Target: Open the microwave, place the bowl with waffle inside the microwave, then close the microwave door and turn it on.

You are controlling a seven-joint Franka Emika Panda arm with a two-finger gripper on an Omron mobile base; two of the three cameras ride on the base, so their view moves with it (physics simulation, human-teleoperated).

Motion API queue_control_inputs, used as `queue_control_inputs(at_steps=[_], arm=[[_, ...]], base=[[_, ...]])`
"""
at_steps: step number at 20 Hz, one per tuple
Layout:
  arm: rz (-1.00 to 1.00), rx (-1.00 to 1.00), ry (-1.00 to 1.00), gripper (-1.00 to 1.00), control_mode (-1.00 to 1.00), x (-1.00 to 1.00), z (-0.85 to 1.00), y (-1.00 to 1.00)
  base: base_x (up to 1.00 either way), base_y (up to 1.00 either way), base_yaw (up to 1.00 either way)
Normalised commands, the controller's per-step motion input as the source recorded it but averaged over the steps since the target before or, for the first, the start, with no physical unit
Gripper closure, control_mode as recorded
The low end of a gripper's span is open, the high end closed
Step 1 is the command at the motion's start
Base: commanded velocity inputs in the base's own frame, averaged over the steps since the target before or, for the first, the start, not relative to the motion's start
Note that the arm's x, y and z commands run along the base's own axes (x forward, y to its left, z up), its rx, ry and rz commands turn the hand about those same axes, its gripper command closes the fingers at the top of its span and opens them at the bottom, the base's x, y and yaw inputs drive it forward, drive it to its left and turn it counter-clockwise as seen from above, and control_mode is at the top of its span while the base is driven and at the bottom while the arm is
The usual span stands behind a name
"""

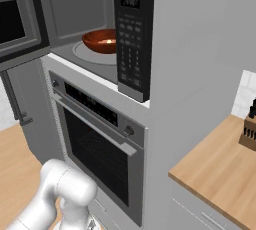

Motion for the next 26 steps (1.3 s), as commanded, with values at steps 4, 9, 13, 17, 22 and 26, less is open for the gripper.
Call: queue_control_inputs(at_steps=[4,9,13,17,22,26], arm=[[0.0,0.0,0.06,-1.0,-1.0,0.84,-0.42,0.48],[0.0,0.0,0.14,-1.0,-1.0,0.65,-0.22,0.46],[0.0,-0.03,0.13,-1.0,-1.0,0.62,-0.39,0.79],[0.0,0.02,0.02,-1.0,-1.0,0.58,-0.34,0.6],[0.0,0.0,0.0,-1.0,-1.0,0.58,-0.18,0.58],[0.0,0.0,0.0,-1.0,-1.0,0.78,-0.23,0.54]], base=[[0.0,0.0,0.0],[0.0,0.0,0.0],[0.0,0.0,0.0],[0.0,0.0,0.0],[0.0,0.0,0.0],[0.0,0.0,0.0]])
